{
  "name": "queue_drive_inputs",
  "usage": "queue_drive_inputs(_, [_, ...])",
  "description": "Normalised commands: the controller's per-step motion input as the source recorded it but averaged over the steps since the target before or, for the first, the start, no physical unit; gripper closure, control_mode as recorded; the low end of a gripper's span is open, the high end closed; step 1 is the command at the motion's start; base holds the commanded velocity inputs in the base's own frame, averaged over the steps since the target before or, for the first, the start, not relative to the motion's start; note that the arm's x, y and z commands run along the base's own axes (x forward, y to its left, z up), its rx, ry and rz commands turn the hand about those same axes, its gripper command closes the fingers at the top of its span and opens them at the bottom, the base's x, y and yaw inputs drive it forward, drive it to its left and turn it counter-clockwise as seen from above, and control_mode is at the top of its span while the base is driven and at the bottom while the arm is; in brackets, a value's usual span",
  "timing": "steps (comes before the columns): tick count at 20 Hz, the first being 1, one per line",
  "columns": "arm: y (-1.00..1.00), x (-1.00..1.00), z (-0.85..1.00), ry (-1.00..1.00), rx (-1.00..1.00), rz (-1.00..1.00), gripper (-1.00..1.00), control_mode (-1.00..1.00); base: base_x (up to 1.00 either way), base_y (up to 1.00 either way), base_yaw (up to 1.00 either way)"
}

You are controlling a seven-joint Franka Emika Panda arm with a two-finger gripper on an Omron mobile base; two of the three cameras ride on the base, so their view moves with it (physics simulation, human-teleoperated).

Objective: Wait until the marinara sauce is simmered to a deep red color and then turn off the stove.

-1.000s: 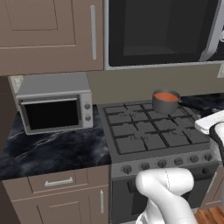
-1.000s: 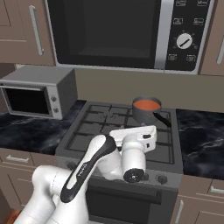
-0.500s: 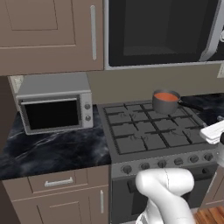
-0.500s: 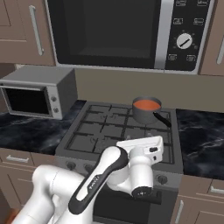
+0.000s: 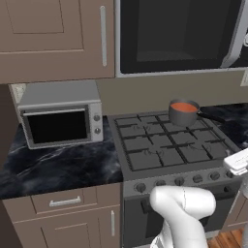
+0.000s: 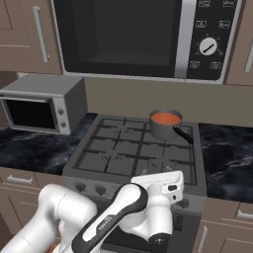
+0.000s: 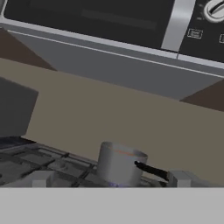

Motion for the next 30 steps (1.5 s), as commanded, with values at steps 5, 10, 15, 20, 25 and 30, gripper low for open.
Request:
queue_drive_inputs(5, [-0.01, -0.05, -0.39, 0.0, 0.0, -0.04, -1.0, -1.0, 0.0, 0.0, 0.0])
queue_drive_inputs(10, [-0.12, -0.02, -0.34, 0.03, 0.04, -0.13, -1.0, -1.0, 0.0, 0.0, 0.0])
queue_drive_inputs(15, [-0.24, 0.0, -0.23, 0.09, 0.05, -0.1, -1.0, -1.0, 0.0, 0.0, 0.0])
queue_drive_inputs(20, [-0.26, 0.0, -0.34, 0.04, 0.03, 0.0, -1.0, -1.0, 0.0, 0.0, 0.0])
queue_drive_inputs(25, [-0.19, 0.0, -0.49, 0.0, 0.0, 0.02, -1.0, -1.0, 0.0, 0.0, 0.0])
queue_drive_inputs(30, [-0.07, 0.0, -0.51, 0.0, 0.0, 0.03, -1.0, -1.0, 0.0, 0.0, 0.0])
